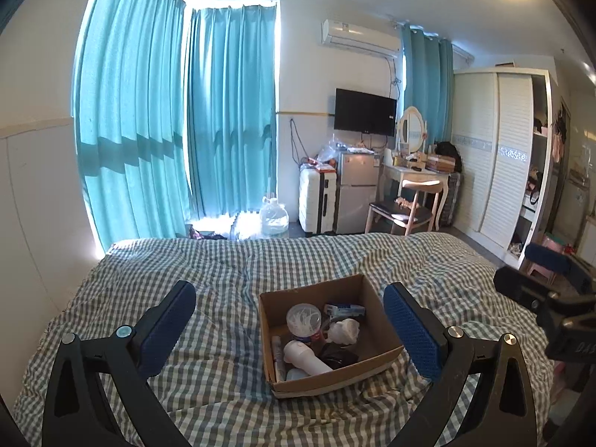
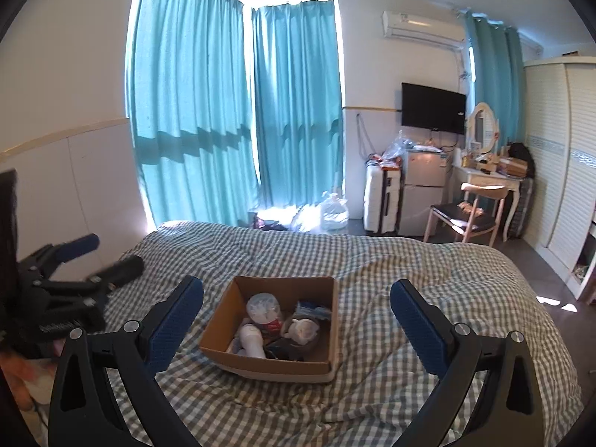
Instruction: Organize objects
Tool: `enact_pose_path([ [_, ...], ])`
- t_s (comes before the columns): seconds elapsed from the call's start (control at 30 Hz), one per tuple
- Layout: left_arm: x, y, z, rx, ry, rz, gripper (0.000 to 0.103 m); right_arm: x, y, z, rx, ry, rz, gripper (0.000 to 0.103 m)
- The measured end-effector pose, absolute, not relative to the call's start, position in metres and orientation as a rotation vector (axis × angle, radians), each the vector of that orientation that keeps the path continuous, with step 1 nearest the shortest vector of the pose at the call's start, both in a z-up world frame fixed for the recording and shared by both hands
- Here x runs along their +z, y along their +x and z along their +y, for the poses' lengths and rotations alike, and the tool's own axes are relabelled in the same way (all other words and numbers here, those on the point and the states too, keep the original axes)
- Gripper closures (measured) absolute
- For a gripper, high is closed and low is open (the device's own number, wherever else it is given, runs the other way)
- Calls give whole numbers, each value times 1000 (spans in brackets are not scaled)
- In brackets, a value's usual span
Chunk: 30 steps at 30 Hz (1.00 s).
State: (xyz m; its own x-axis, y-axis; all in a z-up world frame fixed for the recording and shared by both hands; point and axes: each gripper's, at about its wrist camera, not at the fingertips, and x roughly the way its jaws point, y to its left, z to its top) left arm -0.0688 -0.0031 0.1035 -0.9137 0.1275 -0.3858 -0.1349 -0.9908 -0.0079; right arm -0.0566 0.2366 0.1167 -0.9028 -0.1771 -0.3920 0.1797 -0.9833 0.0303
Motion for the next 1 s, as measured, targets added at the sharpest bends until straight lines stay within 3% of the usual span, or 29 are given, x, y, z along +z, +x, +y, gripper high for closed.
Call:
enact_pose_path([
  [0.23, 92, -35, -5, 3028, -485, 33, 0, 94, -24, 251, -2921, 541, -80, 2],
  [0.43, 44, -23, -6, 3031, -551, -59, 0, 52, -18, 250, -3013, 459, -14, 1],
  [0.57, 13, -26, 0, 3055, -603, -15, 0, 30, -24, 242, -3016, 482, 120, 1],
  [1.0, 3, -30, -1, 3010, -655, -39, 0, 12, -26, 247, -3016, 479, 159, 1],
])
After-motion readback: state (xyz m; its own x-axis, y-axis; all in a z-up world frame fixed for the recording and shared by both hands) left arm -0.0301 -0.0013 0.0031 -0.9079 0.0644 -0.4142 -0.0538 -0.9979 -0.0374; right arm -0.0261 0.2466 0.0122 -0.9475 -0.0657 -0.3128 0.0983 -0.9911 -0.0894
